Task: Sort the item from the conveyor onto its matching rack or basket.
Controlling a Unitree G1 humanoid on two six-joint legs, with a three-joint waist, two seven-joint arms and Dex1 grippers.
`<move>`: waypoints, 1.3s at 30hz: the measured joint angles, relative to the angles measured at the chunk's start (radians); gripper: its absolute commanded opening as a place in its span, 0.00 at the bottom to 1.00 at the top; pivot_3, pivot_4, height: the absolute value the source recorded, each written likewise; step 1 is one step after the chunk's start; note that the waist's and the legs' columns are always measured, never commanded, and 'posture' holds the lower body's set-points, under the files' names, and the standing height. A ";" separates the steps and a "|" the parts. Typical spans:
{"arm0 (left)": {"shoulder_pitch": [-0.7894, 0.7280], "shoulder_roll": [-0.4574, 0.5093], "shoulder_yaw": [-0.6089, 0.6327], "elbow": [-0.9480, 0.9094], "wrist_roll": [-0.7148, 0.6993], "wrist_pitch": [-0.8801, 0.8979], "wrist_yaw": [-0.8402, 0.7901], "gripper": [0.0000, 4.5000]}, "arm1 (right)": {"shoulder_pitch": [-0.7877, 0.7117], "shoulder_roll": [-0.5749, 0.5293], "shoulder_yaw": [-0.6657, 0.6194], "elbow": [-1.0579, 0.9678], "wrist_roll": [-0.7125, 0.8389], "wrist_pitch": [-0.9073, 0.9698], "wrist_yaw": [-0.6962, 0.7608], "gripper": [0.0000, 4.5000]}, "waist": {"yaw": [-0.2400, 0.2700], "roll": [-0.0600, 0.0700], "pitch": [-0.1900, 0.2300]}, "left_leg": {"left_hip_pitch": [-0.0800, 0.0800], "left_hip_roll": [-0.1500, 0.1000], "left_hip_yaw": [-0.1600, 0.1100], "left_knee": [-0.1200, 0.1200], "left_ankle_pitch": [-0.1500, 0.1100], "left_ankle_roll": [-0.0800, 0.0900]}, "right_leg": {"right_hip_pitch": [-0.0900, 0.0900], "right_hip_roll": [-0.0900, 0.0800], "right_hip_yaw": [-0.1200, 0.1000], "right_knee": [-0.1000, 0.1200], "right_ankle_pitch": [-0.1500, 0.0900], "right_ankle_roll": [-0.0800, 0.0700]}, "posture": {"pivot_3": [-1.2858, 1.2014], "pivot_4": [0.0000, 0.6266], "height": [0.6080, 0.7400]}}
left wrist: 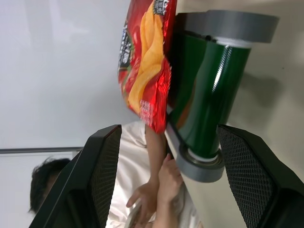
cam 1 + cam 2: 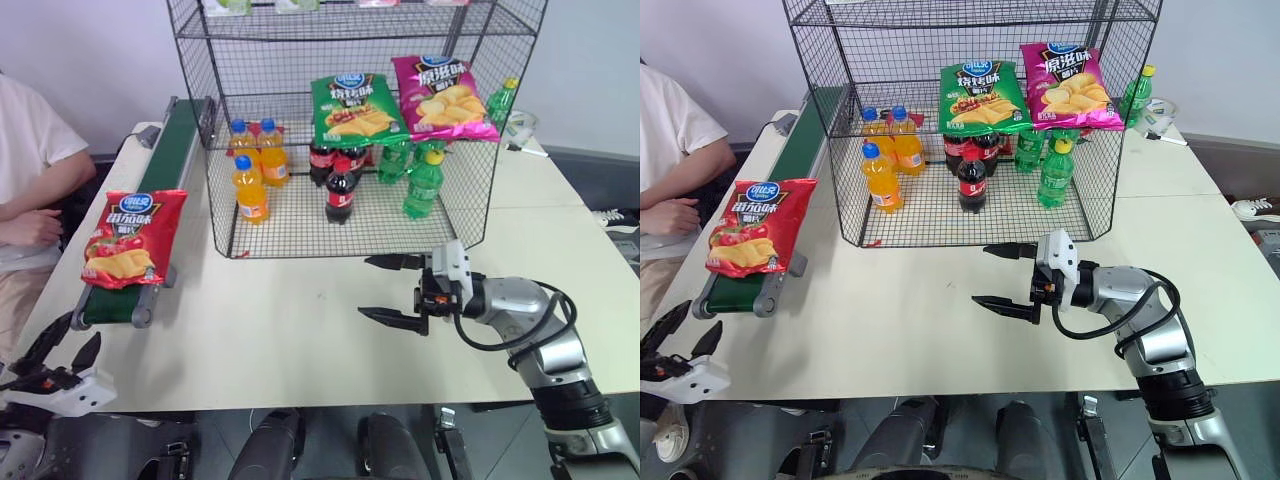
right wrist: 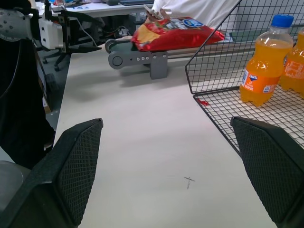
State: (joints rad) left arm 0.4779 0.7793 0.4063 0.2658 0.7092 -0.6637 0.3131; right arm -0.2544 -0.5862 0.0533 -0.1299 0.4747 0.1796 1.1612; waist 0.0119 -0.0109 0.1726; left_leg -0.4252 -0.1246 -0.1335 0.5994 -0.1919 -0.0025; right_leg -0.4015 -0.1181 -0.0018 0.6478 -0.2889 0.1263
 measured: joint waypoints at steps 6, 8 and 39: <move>-0.013 0.001 -0.016 0.001 0.000 0.010 0.004 0.74 | 0.000 0.000 0.000 0.000 0.000 0.000 -0.005 1.00 | 0.000 0.000 0.000 | 0.000 0.000 0.000 0.000 0.000 0.000 | 0.000 0.000 0.000 0.000 0.000 0.000 | 0.52 0.24 1.00; -0.013 0.001 -0.024 0.002 0.000 0.018 0.008 0.74 | 0.000 0.000 0.000 0.000 0.000 0.000 -0.006 1.00 | -0.001 0.000 0.000 | 0.000 0.000 0.000 0.000 0.000 0.000 | 0.000 0.000 0.000 0.000 0.000 0.000 | 0.52 0.24 1.00; -0.091 0.006 -0.084 0.004 -0.003 0.029 0.028 0.01 | -0.001 -0.002 0.000 0.000 -0.002 -0.001 -0.016 1.00 | -0.001 0.000 0.000 | 0.001 0.000 0.000 0.001 0.001 -0.001 | 0.001 0.000 0.000 0.002 0.000 0.000 | 0.52 0.24 1.00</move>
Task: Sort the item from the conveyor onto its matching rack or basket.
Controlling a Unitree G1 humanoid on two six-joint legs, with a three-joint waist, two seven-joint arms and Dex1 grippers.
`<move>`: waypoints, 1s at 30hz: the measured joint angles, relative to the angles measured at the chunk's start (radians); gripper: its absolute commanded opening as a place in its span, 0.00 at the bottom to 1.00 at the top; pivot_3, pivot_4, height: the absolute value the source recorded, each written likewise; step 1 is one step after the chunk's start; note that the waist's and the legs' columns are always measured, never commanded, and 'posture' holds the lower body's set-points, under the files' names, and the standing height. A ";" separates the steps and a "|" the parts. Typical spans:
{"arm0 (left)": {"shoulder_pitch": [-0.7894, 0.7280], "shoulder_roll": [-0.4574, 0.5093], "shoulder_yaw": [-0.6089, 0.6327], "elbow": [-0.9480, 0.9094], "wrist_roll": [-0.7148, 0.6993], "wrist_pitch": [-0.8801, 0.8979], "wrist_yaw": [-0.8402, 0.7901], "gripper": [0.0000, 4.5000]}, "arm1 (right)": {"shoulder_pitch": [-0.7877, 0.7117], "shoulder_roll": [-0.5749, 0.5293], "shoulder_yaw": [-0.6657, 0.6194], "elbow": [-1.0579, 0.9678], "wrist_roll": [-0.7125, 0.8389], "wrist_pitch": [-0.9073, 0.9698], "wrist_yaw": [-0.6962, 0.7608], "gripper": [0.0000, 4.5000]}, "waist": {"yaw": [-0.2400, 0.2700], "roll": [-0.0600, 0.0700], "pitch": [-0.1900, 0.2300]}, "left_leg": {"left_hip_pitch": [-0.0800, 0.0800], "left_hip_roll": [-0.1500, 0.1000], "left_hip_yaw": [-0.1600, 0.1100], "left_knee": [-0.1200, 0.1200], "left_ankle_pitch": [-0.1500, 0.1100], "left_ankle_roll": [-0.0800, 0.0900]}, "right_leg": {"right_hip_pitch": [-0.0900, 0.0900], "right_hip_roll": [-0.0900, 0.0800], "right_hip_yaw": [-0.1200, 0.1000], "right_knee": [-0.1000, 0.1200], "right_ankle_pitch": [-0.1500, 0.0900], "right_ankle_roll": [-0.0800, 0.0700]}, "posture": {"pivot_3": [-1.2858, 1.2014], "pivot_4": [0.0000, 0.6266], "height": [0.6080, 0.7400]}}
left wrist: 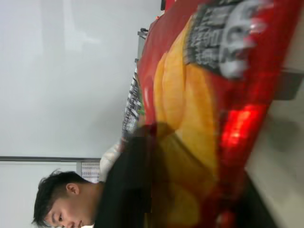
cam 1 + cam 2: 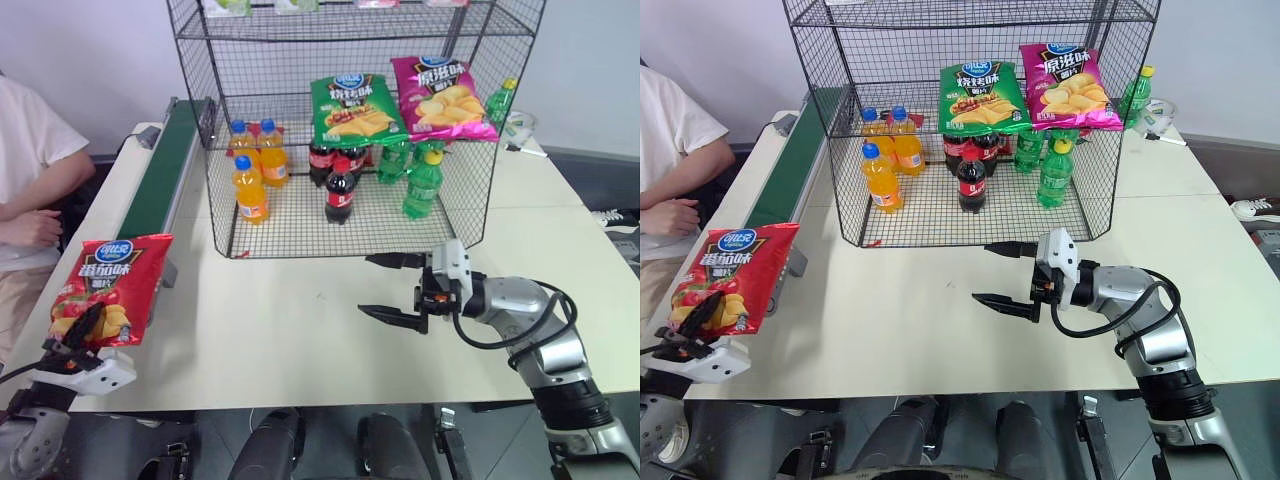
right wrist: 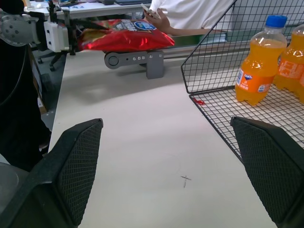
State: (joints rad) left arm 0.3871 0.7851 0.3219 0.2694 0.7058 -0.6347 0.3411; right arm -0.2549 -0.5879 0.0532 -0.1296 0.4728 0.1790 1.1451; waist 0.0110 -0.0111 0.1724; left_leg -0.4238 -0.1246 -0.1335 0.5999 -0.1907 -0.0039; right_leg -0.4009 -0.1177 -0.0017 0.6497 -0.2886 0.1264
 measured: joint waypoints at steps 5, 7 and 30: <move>0.011 0.000 0.001 -0.012 -0.022 0.000 -0.005 0.01 | 0.000 -0.001 0.000 0.000 0.000 -0.001 -0.001 1.00 | 0.001 0.000 0.000 | 0.000 0.000 0.000 0.000 0.000 0.000 | 0.000 0.000 0.000 0.000 0.000 0.000 | 0.52 0.24 1.00; 0.025 -0.001 0.009 -0.048 -0.033 0.003 -0.009 0.01 | 0.000 0.000 -0.002 0.001 -0.003 -0.011 -0.006 1.00 | 0.001 0.000 0.000 | 0.000 0.000 0.000 0.000 0.000 0.000 | 0.000 0.000 0.000 0.000 0.000 0.000 | 0.52 0.24 1.00; -0.613 -0.080 -0.159 -0.517 -0.067 0.228 -0.323 0.01 | -0.105 0.178 -0.142 0.114 -0.115 -0.281 -0.358 1.00 | 0.000 0.000 0.000 | 0.003 0.000 0.000 0.001 0.005 -0.002 | 0.006 0.005 0.000 0.006 0.001 -0.001 | 0.52 0.24 1.00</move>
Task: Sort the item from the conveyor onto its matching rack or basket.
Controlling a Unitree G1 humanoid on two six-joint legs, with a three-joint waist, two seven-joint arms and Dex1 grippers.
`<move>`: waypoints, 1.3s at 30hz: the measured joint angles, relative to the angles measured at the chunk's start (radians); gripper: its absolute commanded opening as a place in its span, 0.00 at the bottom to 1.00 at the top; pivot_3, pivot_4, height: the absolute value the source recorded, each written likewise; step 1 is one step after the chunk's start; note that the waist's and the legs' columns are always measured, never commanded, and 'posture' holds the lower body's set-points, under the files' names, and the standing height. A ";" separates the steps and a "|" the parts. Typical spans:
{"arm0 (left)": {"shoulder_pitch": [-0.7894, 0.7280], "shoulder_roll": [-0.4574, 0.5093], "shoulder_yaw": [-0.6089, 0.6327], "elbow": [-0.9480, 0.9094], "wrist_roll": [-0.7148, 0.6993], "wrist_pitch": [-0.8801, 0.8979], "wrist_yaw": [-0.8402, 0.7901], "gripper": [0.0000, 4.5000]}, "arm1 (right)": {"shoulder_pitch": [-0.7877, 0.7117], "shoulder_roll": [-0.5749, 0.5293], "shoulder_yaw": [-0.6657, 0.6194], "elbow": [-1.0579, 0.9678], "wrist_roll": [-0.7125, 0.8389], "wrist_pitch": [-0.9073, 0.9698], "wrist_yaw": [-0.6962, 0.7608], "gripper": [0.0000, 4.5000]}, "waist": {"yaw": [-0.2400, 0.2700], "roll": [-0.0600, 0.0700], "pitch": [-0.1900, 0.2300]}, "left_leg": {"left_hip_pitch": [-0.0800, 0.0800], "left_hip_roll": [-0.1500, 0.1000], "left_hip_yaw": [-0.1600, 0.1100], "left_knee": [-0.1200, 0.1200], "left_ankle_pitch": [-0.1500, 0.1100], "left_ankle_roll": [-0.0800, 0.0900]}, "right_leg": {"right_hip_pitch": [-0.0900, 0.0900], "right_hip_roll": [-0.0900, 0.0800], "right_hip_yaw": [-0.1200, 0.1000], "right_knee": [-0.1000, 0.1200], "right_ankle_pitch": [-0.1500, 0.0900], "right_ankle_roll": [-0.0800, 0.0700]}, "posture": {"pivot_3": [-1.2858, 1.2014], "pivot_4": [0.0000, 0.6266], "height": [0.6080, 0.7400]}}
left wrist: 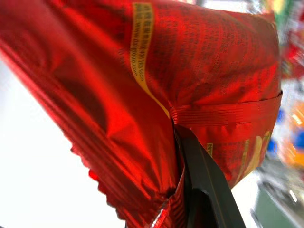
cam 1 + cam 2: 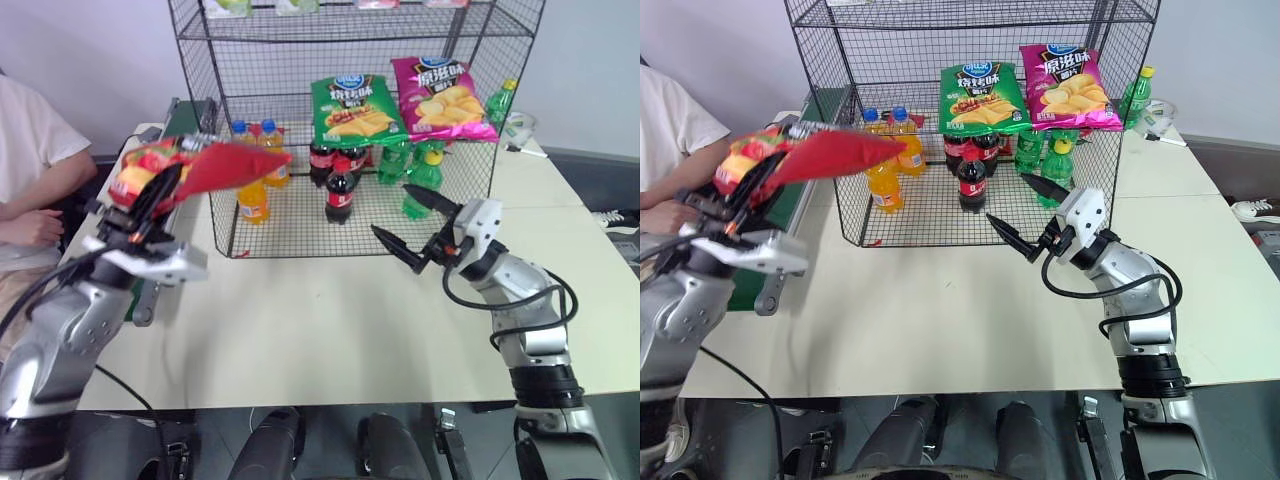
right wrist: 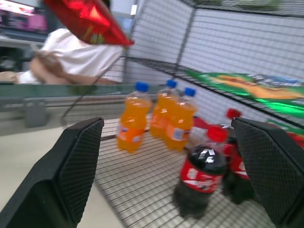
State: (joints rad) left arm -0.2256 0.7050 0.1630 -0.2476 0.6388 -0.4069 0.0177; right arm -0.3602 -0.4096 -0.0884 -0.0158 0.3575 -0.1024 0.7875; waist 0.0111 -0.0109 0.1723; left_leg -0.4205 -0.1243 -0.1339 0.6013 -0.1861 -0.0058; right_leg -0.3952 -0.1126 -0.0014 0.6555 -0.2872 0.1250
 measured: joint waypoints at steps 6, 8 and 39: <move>-0.316 -0.097 -0.181 0.313 0.146 0.020 0.118 0.01 | -0.013 0.023 0.005 0.000 -0.027 -0.014 -0.057 1.00 | -0.004 0.000 0.000 | 0.000 0.000 -0.001 -0.001 0.001 -0.001 | 0.000 0.001 0.000 0.001 0.000 0.000 | 0.52 0.24 1.00; -0.397 -0.120 -0.233 0.431 0.195 0.025 0.181 0.01 | -0.011 0.025 0.005 0.000 -0.031 -0.014 -0.066 1.00 | -0.007 0.000 0.000 | 0.000 0.000 -0.001 -0.001 0.002 -0.002 | -0.001 0.001 0.000 0.002 0.000 0.000 | 0.52 0.24 1.00; -0.977 -0.341 -0.427 1.541 0.027 0.020 0.406 0.20 | 0.018 0.004 0.031 -0.063 -0.061 0.029 -0.107 1.00 | -0.021 -0.002 0.001 | -0.005 -0.003 -0.002 0.010 0.001 -0.001 | -0.002 0.000 -0.001 0.008 -0.001 0.004 | 0.52 0.24 1.00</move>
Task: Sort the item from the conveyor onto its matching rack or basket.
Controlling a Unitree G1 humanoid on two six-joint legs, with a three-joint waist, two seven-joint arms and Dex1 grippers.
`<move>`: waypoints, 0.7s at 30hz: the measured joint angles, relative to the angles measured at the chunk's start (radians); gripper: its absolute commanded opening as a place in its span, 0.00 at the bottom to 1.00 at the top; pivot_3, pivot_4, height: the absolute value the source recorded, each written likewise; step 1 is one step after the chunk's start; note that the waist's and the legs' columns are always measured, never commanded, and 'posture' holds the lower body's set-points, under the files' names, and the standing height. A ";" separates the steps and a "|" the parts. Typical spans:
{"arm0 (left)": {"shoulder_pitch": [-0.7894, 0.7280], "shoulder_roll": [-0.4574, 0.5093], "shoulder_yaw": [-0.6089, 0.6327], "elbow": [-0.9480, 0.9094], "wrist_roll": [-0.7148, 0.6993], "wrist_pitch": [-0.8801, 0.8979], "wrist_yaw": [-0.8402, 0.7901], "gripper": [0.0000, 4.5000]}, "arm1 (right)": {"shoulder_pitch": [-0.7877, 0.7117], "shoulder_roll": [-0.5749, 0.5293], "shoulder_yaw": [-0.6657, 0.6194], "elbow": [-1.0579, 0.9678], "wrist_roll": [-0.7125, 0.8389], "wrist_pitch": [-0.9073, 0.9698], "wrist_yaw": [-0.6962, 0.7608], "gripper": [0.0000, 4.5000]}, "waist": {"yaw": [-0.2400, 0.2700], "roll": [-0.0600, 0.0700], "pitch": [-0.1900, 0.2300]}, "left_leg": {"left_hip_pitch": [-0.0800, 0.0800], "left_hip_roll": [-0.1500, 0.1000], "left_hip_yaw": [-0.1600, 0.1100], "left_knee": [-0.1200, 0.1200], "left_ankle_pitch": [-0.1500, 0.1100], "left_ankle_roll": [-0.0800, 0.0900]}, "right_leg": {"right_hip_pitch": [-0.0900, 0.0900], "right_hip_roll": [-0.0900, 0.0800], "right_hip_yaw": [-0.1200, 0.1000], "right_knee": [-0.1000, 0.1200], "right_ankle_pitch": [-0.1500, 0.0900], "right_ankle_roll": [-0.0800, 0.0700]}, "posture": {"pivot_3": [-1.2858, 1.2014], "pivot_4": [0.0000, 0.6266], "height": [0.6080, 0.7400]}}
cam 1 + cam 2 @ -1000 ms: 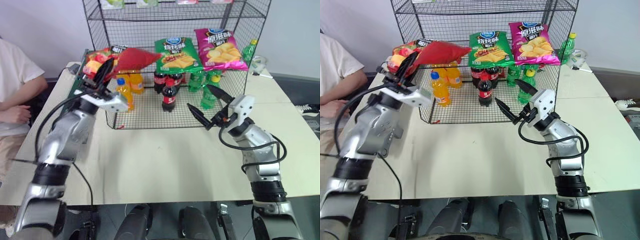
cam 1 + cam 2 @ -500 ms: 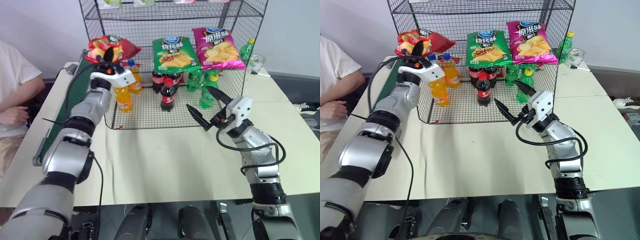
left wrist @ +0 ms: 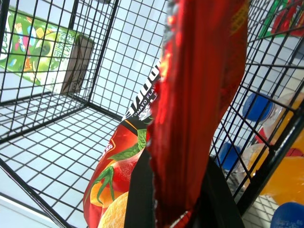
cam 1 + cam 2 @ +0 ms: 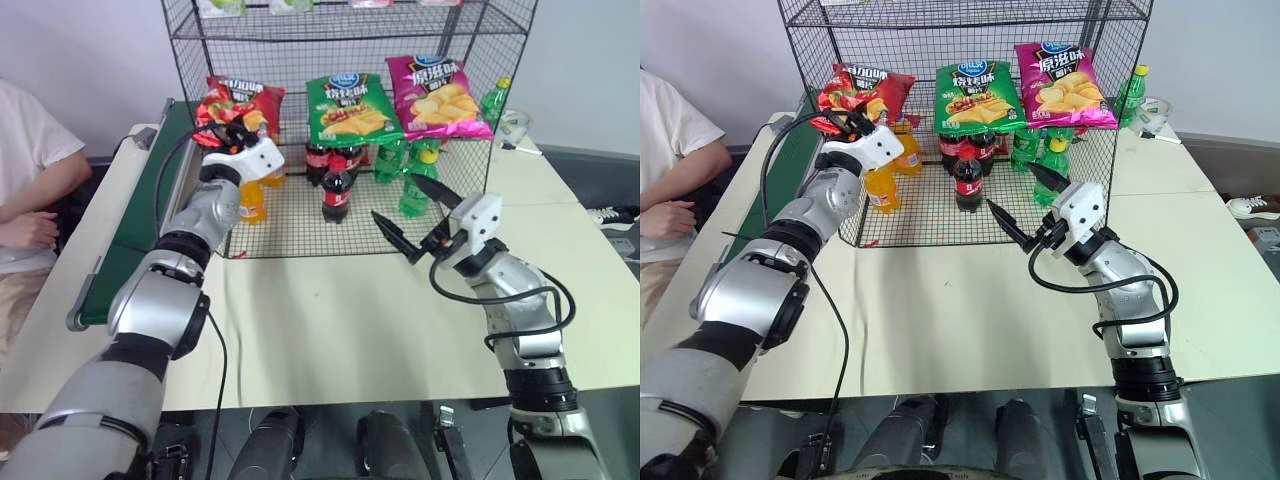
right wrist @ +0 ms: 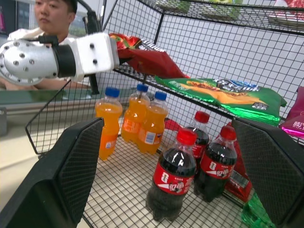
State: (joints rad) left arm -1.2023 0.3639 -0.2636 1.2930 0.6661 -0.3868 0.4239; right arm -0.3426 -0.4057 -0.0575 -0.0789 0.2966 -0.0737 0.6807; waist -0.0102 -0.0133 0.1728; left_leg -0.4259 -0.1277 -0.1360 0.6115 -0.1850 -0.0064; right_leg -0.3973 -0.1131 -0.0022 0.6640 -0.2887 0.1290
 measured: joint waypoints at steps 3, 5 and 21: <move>0.000 0.007 0.003 -0.017 -0.026 -0.055 -0.012 0.52 | 0.000 0.000 0.003 0.000 -0.001 0.000 0.000 1.00 | 0.000 0.000 0.000 | 0.000 0.000 0.000 0.000 0.000 0.000 | 0.000 0.000 0.000 0.000 0.000 0.000 | 0.52 0.24 1.00; 0.001 0.011 0.001 -0.036 -0.029 -0.065 -0.011 0.73 | 0.000 0.000 0.004 0.000 -0.001 0.000 0.001 1.00 | 0.000 0.000 0.000 | 0.000 0.000 0.000 0.000 0.000 0.000 | 0.000 0.000 0.000 0.000 0.000 0.000 | 0.52 0.24 1.00; 0.421 0.075 0.089 -0.636 -0.229 -0.056 -0.282 0.82 | 0.006 0.001 0.012 0.006 0.000 0.000 0.017 1.00 | -0.004 0.000 0.000 | 0.000 0.000 0.000 0.000 0.000 0.000 | -0.001 0.000 0.001 0.001 0.000 0.000 | 0.52 0.24 1.00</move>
State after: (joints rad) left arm -0.7812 0.4392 -0.1748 0.6572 0.4369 -0.4424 0.1419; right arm -0.3367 -0.4046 -0.0458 -0.0732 0.2968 -0.0740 0.6973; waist -0.0141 -0.0131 0.1724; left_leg -0.4257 -0.1275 -0.1362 0.6116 -0.1850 -0.0064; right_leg -0.3981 -0.1131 -0.0009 0.6646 -0.2885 0.1286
